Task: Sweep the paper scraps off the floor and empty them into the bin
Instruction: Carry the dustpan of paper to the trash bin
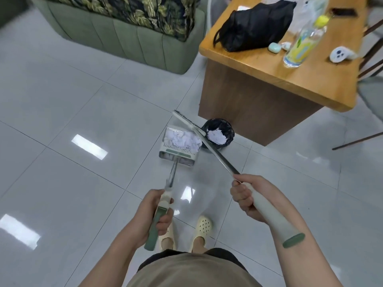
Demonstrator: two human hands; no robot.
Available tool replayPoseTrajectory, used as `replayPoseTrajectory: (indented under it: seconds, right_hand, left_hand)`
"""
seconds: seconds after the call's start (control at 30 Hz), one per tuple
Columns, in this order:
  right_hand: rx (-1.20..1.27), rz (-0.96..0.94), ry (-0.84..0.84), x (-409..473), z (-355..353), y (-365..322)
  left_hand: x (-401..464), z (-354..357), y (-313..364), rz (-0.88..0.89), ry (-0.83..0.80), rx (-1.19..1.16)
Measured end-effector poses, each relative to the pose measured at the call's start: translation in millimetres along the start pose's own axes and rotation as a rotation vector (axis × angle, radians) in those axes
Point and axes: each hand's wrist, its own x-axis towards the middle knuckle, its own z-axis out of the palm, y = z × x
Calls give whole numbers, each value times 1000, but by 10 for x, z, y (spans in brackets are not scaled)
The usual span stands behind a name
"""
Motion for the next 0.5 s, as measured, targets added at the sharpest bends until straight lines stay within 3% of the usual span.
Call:
replayPoseTrajectory:
  seconds: [0.23, 0.5]
  right_hand:
    - [-21, -106, -28, -268, 96, -110]
    - [115, -176, -59, -162, -323, -164]
  left_hand:
    - [-110, 299, 333, 61, 7, 96]
    - [368, 695, 567, 193, -68, 622]
